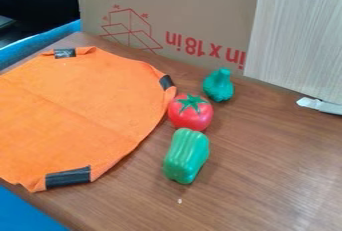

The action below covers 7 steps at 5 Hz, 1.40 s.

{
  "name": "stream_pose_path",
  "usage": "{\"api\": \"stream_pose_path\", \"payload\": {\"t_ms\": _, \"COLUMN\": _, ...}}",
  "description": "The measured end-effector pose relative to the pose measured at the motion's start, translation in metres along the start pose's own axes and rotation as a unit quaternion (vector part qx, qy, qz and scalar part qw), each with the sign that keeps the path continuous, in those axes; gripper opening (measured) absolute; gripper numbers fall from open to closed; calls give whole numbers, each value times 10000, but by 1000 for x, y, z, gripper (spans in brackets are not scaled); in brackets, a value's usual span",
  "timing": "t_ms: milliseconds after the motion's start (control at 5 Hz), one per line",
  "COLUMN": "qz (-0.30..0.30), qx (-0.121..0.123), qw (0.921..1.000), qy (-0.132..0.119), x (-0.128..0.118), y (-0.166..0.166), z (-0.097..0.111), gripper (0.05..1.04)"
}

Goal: Put the green figure to top left of the cloth

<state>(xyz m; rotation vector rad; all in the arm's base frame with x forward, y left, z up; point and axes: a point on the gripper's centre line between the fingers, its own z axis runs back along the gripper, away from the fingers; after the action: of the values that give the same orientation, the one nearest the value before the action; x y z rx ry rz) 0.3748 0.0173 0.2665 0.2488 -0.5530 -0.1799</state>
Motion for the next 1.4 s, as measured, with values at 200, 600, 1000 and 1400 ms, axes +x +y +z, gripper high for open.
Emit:
{"api": "stream_pose_path", "payload": {"t_ms": 200, "qz": -71, "qx": 15, "qw": 10000, "qy": 43, "x": -6, "y": -6, "z": -25, "gripper": 1000}}
{"api": "stream_pose_path", "payload": {"t_ms": 600, "qz": -247, "qx": -148, "qw": 9996, "qy": 57, "x": -9, "y": -19, "z": -59, "gripper": 1000}}
{"api": "stream_pose_path", "payload": {"t_ms": 1000, "qz": -291, "qx": -219, "qw": 9989, "qy": 307, "x": -22, "y": -19, "z": -94, "gripper": 1000}}
{"api": "stream_pose_path", "payload": {"t_ms": 1400, "qz": -648, "qx": -395, "qw": 9963, "qy": 406, "x": -35, "y": -29, "z": -105, "gripper": 1000}}
